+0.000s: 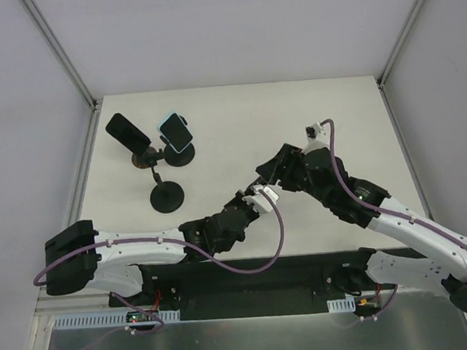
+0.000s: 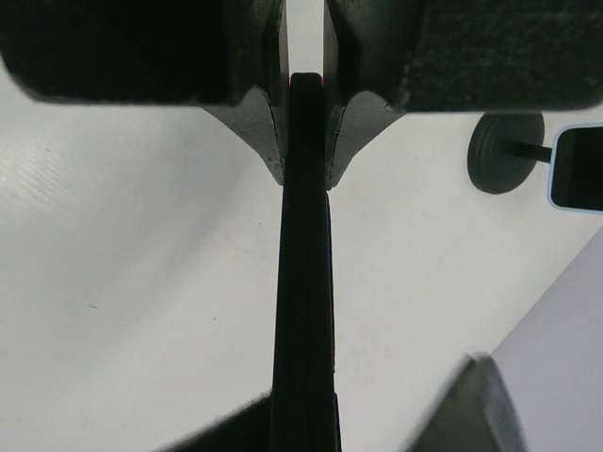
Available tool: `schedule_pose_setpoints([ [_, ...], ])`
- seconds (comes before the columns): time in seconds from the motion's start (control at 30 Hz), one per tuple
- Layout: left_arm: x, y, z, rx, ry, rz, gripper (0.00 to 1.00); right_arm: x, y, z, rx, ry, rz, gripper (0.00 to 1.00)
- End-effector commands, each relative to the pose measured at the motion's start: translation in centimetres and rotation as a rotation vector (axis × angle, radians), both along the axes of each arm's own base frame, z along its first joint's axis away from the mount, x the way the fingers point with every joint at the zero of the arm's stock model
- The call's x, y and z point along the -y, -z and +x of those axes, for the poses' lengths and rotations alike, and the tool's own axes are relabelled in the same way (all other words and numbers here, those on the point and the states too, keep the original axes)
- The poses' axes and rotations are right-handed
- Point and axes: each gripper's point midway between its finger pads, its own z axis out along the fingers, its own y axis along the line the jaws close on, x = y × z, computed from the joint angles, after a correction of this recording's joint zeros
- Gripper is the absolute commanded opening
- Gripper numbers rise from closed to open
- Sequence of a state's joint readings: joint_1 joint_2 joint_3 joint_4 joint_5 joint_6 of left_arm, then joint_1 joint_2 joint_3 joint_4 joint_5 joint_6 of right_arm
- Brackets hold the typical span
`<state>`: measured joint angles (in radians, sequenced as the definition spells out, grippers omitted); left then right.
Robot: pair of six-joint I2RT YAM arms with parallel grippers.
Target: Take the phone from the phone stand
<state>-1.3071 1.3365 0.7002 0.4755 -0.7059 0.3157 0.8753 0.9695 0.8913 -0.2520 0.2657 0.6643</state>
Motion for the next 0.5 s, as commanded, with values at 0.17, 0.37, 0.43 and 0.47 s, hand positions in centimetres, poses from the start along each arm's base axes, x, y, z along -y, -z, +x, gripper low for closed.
schedule_pose_setpoints([
  [0.17, -0.3, -3.2, -1.3, -0.150, 0.040, -0.322, 0.00, 2.3, -7.0, 0.9, 0.330, -0.004, -0.018, 0.95],
  [0.37, -0.7, -3.7, -1.7, -0.348, 0.107, -0.524, 0.00, 1.8, -7.6, 0.5, 0.495, -0.099, -0.052, 0.96],
  [0.43, -1.3, -4.0, -1.5, -0.407, 0.100, -0.612, 0.00, 0.7, -7.1, -0.1, 0.519, -0.173, -0.053, 0.96],
  [0.47, -1.2, -4.2, -1.8, -0.431, 0.125, -0.638, 0.00, 0.2, -7.4, -0.2, 0.536, -0.194, -0.036, 0.96],
])
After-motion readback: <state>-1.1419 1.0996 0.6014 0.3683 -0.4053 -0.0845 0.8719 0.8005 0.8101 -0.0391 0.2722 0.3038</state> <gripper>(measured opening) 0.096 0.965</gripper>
